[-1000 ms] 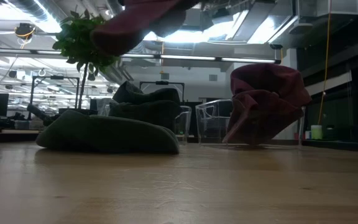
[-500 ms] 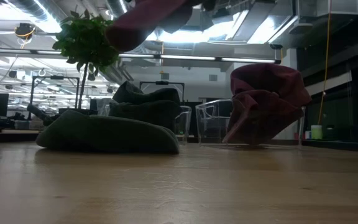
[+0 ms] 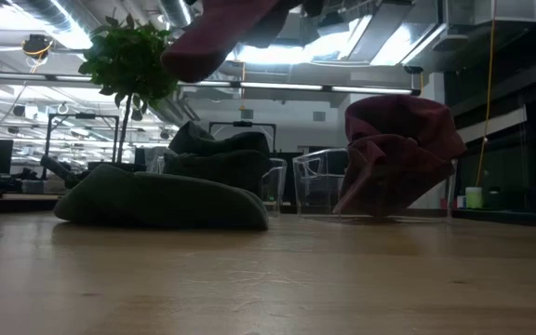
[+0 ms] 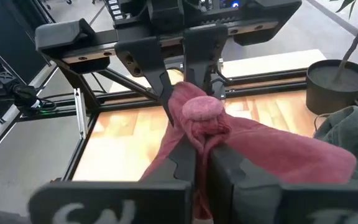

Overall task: Pick & Place hat
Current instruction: Put the red cap into the right transparent bin

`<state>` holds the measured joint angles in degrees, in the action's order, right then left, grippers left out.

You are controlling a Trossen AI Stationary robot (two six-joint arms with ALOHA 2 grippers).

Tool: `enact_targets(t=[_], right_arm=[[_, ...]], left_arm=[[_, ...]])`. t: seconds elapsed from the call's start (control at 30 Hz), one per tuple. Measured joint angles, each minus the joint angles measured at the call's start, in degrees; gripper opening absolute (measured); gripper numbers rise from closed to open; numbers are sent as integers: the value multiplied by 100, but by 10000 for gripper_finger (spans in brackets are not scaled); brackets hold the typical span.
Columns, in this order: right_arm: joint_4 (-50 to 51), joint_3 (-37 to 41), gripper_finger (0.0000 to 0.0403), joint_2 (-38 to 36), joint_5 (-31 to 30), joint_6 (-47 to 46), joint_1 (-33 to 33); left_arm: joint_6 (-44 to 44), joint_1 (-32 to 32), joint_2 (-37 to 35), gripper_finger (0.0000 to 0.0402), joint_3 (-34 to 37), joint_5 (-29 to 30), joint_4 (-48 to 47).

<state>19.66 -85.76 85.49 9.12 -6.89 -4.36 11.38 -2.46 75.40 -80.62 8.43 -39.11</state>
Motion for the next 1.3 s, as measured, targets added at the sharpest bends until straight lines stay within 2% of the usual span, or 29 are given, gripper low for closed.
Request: enact_targets(t=[0.2,0.4,0.53,0.7,0.8,1.03,1.13,1.3], right_arm=[[268,0,11,0,5,-7,0],[517,0,11,0,-79,-434,-42],[465,0,11,-9,-339,-1128,-159],[514,-218,11,-13,-1245,-1873,-379],[670,-508,11,-15,-1853,-1987,-558],[2508,-1699,11,-31,-3208,-1994,-975],[3460,-2031,11,-31,-3497,-2078,-1115],[4649,-2068,11,-35,-3534,-2573,-1391]], left_arm=[[140,0,-151,86,0,-19,-426],[140,0,-477,154,0,715,-1053],[140,0,-638,180,0,852,-1215],[140,0,-695,186,0,846,-1226],[138,0,-695,183,0,812,-1251],[138,0,-695,186,0,802,-1449],[138,0,-695,186,0,801,-1583],[51,0,-695,187,0,802,-1777]])
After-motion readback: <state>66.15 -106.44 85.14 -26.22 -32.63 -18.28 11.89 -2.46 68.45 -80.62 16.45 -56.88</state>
